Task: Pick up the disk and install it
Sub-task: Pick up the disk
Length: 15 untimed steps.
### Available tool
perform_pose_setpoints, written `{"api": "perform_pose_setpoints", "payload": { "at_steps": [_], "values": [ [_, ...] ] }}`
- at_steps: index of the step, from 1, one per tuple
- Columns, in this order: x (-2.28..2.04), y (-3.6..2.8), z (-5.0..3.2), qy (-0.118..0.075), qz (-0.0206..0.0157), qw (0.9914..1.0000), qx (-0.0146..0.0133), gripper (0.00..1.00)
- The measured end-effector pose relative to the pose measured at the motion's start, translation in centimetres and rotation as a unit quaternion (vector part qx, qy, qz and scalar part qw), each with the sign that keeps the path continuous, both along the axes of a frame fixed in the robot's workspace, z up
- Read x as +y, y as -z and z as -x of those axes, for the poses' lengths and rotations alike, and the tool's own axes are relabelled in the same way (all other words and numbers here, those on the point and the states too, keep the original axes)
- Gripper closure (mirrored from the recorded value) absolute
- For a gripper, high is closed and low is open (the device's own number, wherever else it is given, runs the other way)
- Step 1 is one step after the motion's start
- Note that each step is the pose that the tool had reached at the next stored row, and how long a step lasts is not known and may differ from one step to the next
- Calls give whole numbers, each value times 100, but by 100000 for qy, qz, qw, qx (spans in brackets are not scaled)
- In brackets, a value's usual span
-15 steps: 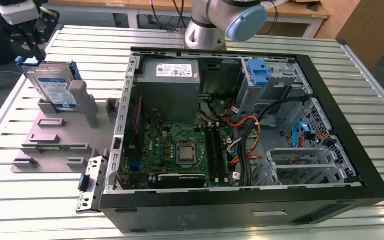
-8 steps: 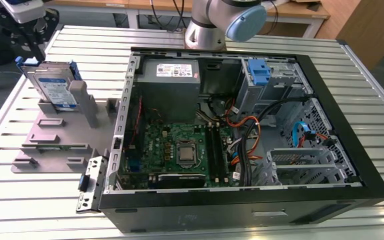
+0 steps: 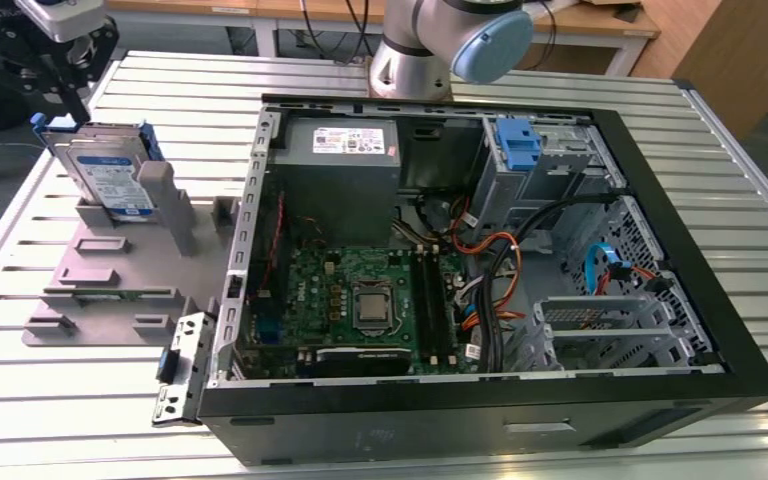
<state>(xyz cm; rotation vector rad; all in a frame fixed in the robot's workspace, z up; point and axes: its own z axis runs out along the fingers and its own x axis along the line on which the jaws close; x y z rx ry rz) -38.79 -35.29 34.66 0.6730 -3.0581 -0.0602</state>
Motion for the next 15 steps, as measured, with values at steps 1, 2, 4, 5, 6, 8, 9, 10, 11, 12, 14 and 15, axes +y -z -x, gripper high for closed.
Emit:
{"api": "perform_pose_setpoints", "payload": {
  "at_steps": [1, 2, 4, 5, 6, 8, 9, 10, 11, 12, 14, 15],
  "values": [
    [0, 0, 0, -905, -1, 99996, 1, 89],
    [0, 1, 0, -1799, -3, 99984, -2, 89],
    [0, 3, 0, -3596, -3, 99935, 0, 89],
    [0, 3, 0, -4500, -4, 99899, -2, 89],
    [0, 4, 0, -5398, -2, 99854, -2, 89],
    [0, 5, 0, -7278, -1, 99735, 1, 89],
    [0, 6, 0, -8168, -2, 99666, -2, 89],
    [0, 7, 0, -9070, -1, 99588, -2, 89],
    [0, 8, 0, -9961, -2, 99503, -2, 89],
    [0, 8, 0, -10858, -3, 99409, -3, 89],
    [0, 10, 0, -12636, -2, 99198, 0, 89],
    [0, 11, 0, -13591, -2, 99072, -1, 89]
  ]
}}
